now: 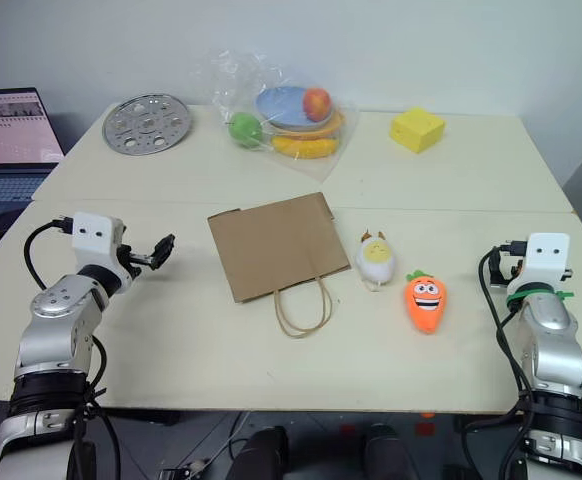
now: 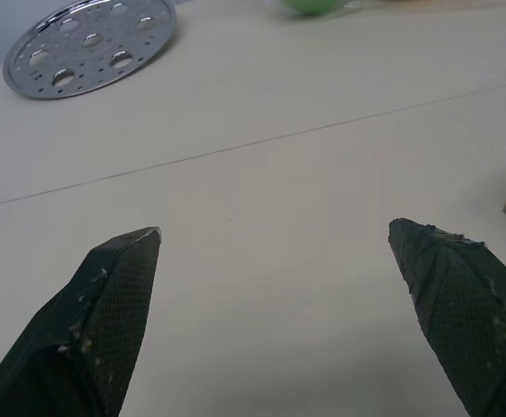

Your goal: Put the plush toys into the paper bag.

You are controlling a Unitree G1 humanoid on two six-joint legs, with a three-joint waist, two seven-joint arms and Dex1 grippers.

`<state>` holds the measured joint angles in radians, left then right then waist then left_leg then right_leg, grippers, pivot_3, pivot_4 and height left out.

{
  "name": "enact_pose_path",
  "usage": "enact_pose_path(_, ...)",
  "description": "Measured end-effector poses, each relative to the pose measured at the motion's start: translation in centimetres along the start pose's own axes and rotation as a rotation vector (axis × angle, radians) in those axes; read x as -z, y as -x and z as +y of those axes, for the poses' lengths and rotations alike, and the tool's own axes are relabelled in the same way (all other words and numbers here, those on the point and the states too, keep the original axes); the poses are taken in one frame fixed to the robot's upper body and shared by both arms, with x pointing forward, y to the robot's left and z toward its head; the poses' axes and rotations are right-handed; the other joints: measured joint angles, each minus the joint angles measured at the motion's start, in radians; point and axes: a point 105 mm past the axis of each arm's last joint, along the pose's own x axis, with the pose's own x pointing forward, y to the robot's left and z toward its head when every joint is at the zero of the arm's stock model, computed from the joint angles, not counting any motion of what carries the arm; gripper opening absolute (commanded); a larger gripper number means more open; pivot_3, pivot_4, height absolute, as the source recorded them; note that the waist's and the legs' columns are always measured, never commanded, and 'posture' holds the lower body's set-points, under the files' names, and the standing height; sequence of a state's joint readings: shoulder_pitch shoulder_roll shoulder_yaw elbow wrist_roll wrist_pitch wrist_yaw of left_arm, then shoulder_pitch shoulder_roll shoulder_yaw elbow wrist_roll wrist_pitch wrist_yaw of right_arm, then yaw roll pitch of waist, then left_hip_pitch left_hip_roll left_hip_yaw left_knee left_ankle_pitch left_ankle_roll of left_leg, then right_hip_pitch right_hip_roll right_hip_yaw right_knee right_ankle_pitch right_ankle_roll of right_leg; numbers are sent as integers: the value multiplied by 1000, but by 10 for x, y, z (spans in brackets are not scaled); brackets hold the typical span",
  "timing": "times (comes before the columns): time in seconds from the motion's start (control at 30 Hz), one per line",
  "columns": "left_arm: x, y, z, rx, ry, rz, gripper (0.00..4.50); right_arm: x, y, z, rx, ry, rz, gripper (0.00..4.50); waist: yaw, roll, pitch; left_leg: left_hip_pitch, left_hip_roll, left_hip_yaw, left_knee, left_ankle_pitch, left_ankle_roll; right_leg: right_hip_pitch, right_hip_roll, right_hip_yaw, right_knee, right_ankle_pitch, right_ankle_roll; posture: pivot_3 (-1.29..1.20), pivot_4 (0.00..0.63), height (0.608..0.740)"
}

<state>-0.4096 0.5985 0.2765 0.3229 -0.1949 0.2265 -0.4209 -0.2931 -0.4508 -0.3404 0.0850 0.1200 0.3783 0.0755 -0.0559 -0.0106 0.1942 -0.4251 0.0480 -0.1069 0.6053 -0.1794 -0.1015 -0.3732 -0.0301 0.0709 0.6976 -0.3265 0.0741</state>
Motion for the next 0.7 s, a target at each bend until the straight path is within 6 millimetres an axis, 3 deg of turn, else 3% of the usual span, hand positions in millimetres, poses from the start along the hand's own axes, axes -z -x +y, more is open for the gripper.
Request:
enact_pose_path(0.47, 0, 1, 0, 2, 3, -10, 4490, 0, 0, 1, -10, 3, 0, 4500, 0, 0, 0, 0, 0, 0, 0, 0, 0, 0, 0, 0, 0, 0, 0, 0, 150, 740)
enact_pose_path(0.7, 9, 1, 5, -57, 58, 39, 4490, -4, -1, -1, -8, 23, -5, 4500, 0, 0, 0, 0, 0, 0, 0, 0, 0, 0, 0, 0, 0, 0, 0, 0, 150, 740)
